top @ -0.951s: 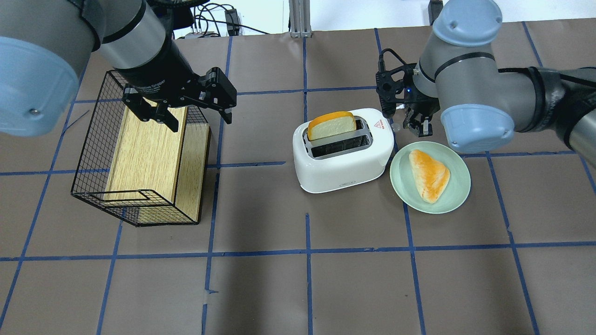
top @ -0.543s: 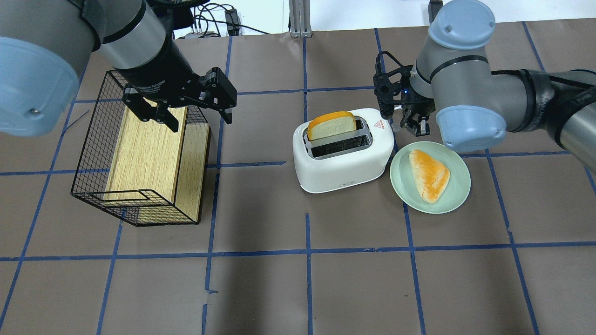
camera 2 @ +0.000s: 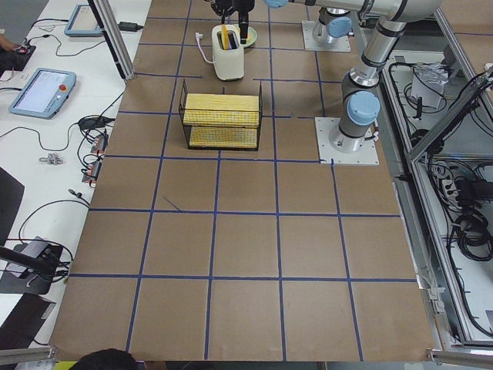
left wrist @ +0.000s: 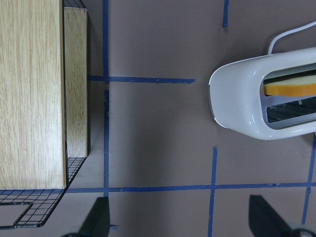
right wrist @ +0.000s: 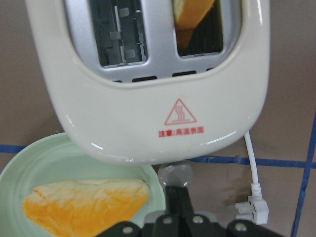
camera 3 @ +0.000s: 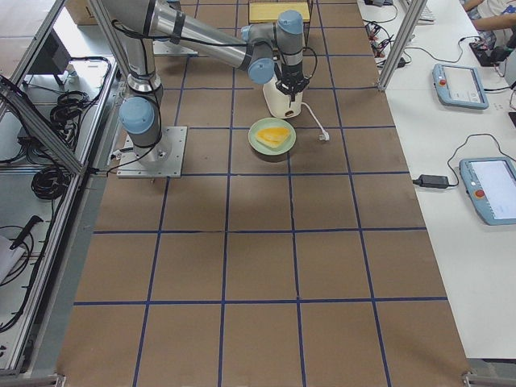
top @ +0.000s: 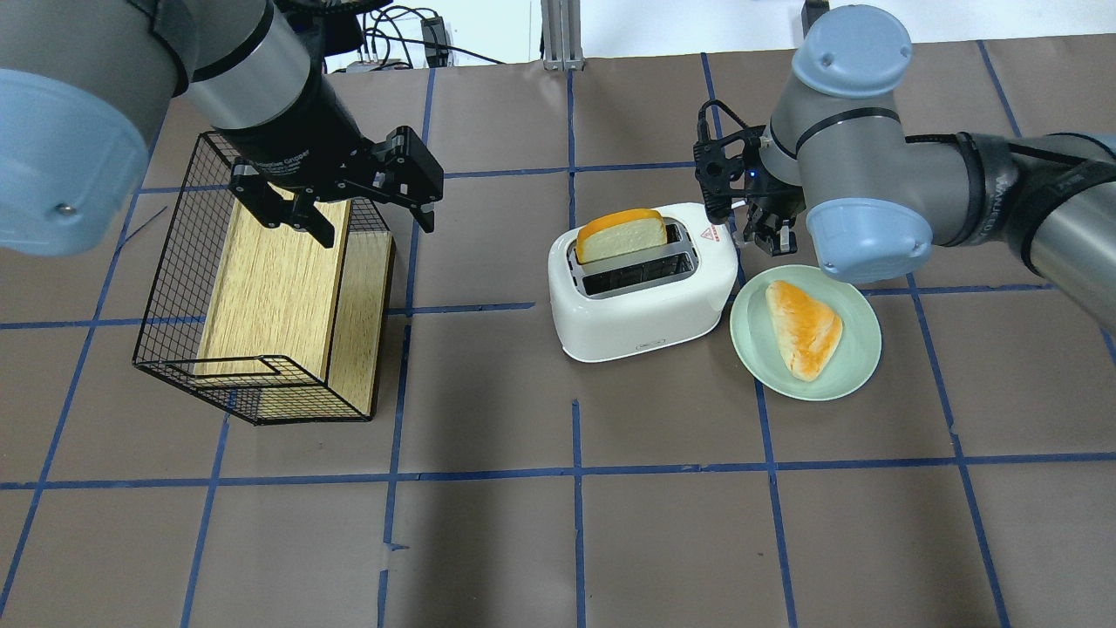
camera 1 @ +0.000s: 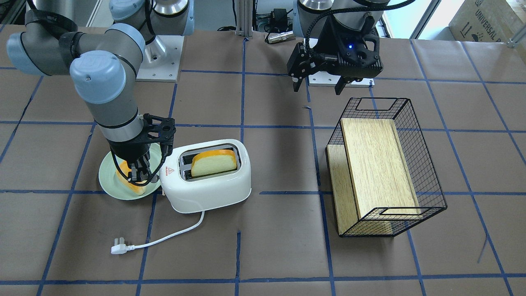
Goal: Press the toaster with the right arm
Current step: 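Position the right gripper over the toaster lever beside the plate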
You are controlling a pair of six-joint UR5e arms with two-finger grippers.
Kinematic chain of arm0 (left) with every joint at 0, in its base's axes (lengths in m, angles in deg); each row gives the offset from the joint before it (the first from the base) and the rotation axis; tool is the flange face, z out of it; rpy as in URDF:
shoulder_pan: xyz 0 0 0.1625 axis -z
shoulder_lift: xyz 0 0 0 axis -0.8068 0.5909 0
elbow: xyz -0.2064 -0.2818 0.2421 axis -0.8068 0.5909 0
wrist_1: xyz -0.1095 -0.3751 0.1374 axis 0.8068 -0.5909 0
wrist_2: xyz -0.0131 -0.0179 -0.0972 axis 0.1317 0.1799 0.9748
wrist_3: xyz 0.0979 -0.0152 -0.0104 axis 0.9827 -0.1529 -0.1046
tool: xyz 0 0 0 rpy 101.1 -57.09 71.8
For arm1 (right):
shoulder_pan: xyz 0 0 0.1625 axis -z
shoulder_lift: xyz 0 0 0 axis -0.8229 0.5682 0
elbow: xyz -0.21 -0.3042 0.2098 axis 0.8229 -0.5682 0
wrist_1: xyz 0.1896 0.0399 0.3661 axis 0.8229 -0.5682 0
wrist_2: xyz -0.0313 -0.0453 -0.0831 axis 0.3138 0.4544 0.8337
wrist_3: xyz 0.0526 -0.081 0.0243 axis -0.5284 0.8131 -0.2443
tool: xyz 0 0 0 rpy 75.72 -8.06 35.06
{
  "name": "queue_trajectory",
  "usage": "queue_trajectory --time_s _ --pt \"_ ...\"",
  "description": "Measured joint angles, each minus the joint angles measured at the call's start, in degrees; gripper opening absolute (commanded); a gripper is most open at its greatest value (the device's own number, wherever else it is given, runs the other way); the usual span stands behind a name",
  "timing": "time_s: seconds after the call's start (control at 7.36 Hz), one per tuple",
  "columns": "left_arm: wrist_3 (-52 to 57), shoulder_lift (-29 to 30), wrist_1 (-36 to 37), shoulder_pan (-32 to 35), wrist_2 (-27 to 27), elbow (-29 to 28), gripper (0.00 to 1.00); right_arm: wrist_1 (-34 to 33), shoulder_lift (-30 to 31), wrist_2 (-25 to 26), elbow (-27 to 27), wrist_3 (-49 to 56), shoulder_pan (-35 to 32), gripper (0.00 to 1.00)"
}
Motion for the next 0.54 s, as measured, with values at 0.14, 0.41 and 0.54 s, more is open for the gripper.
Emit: queue_trajectory --time_s 0.14,0.41,0.54 --pt "0.00 0.00 0.00 0.00 0.00 0.00 1.00 -0.31 -0.31 -0.03 -0.02 0.08 -0.10 0.01" --pt "0.00 0.00 0.00 0.00 0.00 0.00 1.00 -1.05 -1.20 -0.10 -0.15 0.34 -0.15 0.01" --pt "0.00 0.00 0.00 0.00 0.00 0.00 1.00 -1.43 -1.75 -0.15 -0.22 0.38 -0.16 0.01"
